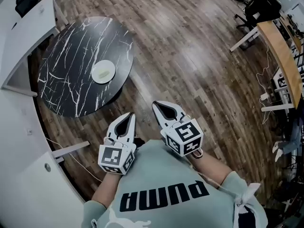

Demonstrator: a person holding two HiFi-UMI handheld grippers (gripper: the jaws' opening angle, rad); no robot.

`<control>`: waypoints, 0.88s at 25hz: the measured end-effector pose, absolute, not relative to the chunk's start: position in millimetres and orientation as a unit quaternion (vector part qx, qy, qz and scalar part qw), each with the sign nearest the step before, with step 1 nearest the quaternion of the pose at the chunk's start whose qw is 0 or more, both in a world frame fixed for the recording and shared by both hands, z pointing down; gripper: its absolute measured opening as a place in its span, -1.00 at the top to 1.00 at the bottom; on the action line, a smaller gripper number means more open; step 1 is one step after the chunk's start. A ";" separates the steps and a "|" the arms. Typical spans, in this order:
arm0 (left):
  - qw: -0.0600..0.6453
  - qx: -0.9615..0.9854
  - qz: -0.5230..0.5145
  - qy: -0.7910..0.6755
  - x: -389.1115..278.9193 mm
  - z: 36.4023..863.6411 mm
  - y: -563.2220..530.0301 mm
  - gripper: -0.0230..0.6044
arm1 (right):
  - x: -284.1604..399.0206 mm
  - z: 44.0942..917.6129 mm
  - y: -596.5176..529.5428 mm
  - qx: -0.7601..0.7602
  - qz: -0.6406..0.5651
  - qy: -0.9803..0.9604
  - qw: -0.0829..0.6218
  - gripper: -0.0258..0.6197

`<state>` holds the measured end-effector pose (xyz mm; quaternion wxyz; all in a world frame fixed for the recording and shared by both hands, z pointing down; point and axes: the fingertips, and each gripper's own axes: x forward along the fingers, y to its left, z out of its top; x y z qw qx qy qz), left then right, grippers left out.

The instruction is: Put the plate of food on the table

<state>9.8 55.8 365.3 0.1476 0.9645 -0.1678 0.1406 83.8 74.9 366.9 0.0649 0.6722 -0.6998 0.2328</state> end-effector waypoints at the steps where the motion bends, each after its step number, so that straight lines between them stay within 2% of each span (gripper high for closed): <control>1: 0.145 0.965 0.138 -0.168 16.4 362.1 64.8 0.91 | 90.4 365.6 84.9 0.673 0.231 -0.700 0.063 0.90; 14: 0.134 0.959 0.141 -0.208 68.2 362.1 213.8 0.91 | 147.4 367.7 226.8 0.647 0.222 -0.727 0.058 0.89; 22: 0.133 0.946 0.164 -0.248 73.4 376.2 274.3 0.91 | 157.7 379.5 282.7 0.619 0.226 -0.749 0.075 0.90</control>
